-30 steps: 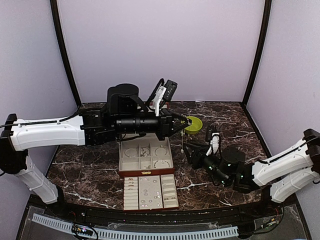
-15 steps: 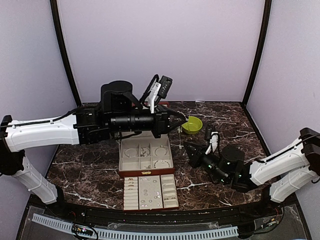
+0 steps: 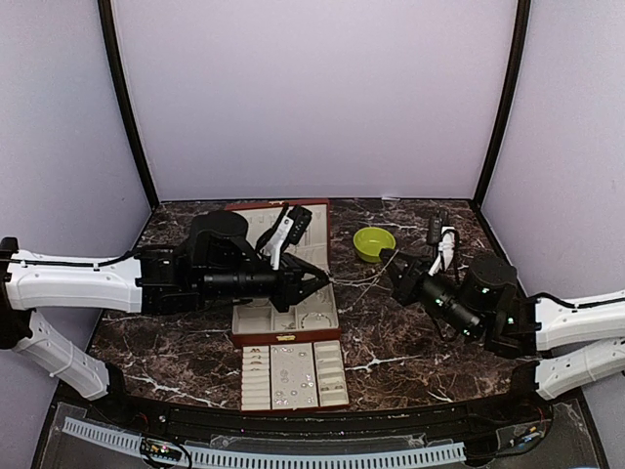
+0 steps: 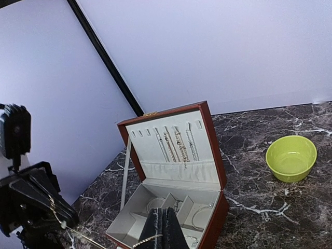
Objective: Organize the mixed jewelry
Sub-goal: Pass from the left arm to the right, then pass from the right arm to the left
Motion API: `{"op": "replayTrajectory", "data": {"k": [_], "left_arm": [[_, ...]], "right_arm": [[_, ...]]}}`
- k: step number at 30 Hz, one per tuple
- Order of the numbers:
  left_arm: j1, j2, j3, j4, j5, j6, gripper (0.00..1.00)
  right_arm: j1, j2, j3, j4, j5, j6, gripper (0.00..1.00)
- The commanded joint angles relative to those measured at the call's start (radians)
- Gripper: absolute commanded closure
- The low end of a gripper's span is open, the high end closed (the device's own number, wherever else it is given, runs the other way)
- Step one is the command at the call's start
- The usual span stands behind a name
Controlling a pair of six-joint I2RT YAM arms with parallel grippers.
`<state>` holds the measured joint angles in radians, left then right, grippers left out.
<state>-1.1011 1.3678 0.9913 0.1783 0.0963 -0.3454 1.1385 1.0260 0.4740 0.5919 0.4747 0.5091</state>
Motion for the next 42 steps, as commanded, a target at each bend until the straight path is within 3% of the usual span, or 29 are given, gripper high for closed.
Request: {"op": "replayTrajectory", "data": {"k": [1, 4, 8, 10, 16, 25, 38, 42], "left_arm": [[0.005, 0.009, -0.034, 0.056, 0.043, -0.006, 0.8], [0.006, 0.021, -0.034, 0.043, 0.067, 0.014, 0.55], [0.006, -0.003, -0.048, 0.036, 0.079, 0.06, 0.37], [0.005, -0.02, -0.05, 0.029, 0.096, 0.097, 0.33], [0.006, -0.027, -0.049, 0.078, 0.13, 0.141, 0.32], [0.006, 0.043, -0.034, 0.168, 0.117, 0.142, 0.34], [0.021, -0.035, -0.199, 0.273, 0.059, 0.157, 0.31], [0.027, -0.035, -0.244, 0.337, 0.023, 0.133, 0.36]], "right_arm": [[-0.006, -0.041, 0.114, -0.305, -0.022, -0.048, 1.0], [-0.005, -0.032, 0.206, -0.468, -0.051, -0.085, 1.0], [-0.005, -0.01, 0.298, -0.638, -0.049, -0.121, 1.0], [-0.005, 0.0, 0.333, -0.687, -0.05, -0.129, 1.0], [-0.005, 0.035, 0.4, -0.756, -0.065, -0.119, 1.0], [0.001, 0.129, 0.45, -0.729, -0.091, -0.066, 1.0], [0.048, 0.288, 0.584, -0.725, -0.1, -0.033, 1.0], [0.055, 0.303, 0.605, -0.727, -0.102, -0.017, 1.0]]}}
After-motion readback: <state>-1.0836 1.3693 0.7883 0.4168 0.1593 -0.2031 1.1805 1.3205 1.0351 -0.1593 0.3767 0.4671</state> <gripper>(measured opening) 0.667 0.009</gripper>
